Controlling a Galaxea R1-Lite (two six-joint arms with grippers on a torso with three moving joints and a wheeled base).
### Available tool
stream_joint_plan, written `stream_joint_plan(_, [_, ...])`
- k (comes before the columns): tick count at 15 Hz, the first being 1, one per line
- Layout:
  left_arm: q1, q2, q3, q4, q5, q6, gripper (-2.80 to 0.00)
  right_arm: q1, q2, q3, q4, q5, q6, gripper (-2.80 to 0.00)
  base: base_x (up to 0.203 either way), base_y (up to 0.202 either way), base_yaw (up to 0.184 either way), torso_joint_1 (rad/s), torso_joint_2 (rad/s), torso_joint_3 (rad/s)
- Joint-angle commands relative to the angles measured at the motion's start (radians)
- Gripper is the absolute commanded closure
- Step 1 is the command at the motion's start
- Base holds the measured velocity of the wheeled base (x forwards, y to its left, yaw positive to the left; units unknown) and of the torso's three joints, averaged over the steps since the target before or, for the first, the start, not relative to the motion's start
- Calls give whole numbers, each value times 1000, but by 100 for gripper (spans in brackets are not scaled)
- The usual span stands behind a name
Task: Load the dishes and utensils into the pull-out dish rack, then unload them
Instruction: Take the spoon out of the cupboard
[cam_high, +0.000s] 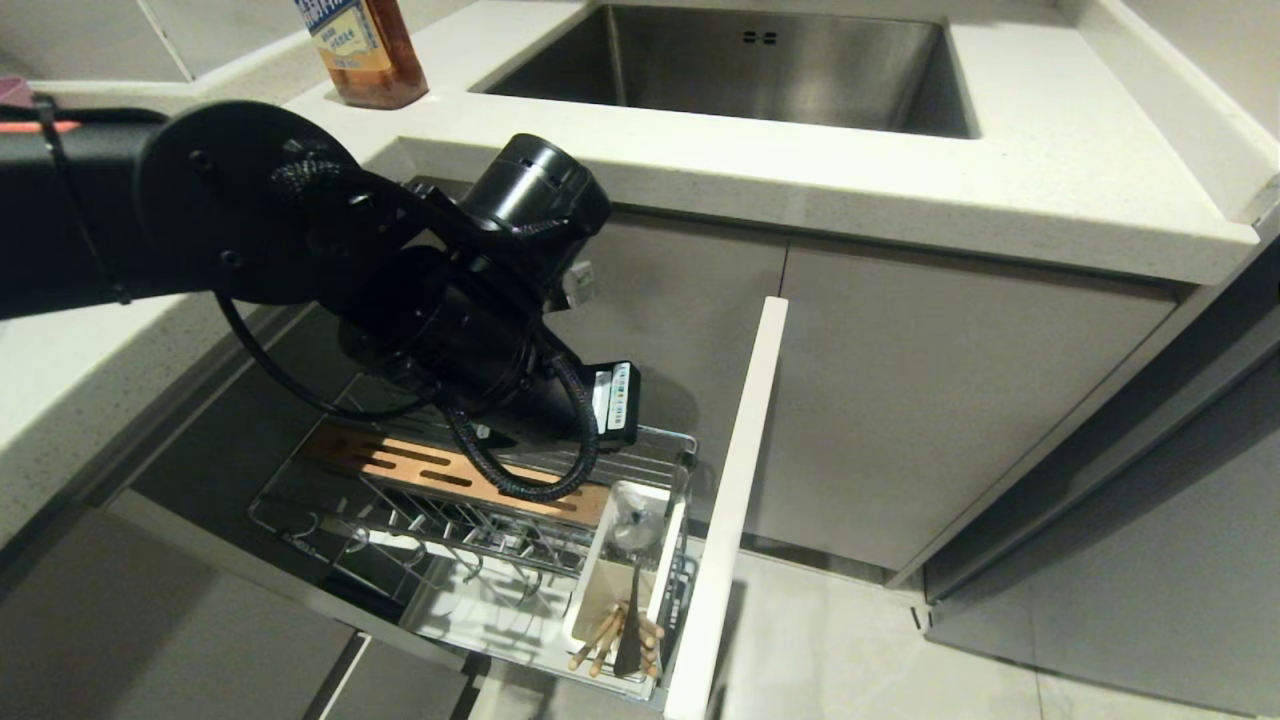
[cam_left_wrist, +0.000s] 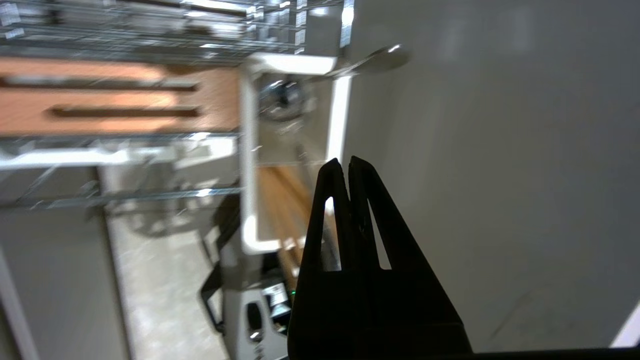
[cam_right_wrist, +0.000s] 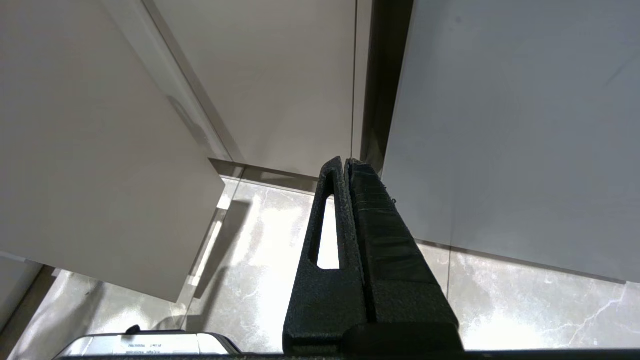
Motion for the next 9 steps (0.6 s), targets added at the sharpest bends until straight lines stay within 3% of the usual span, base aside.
stream_joint_plan(1, [11,21,0,-22,-33,-3,0,0,0,0,-1,0,0,0,0,0,0,0,0,0])
stream_joint_plan(2, [18,32,5,-38,-61,-1,0,0,0,0,-1,0,0,0,0,0,0,0,0,0])
stream_joint_plan(6, [16,62,9,-42,-68,0,0,0,1,0,-1,0,0,0,0,0,0,0,0,0])
stream_joint_plan(7, [15,73,8,-43,-68,0,-280,0,0,0,-1,0,0,0,0,0,0,0,0,0])
stream_joint_plan(9, [13,81,-1,-48,-70,-5,-280,0,0,0,-1,0,0,0,0,0,0,0,0,0])
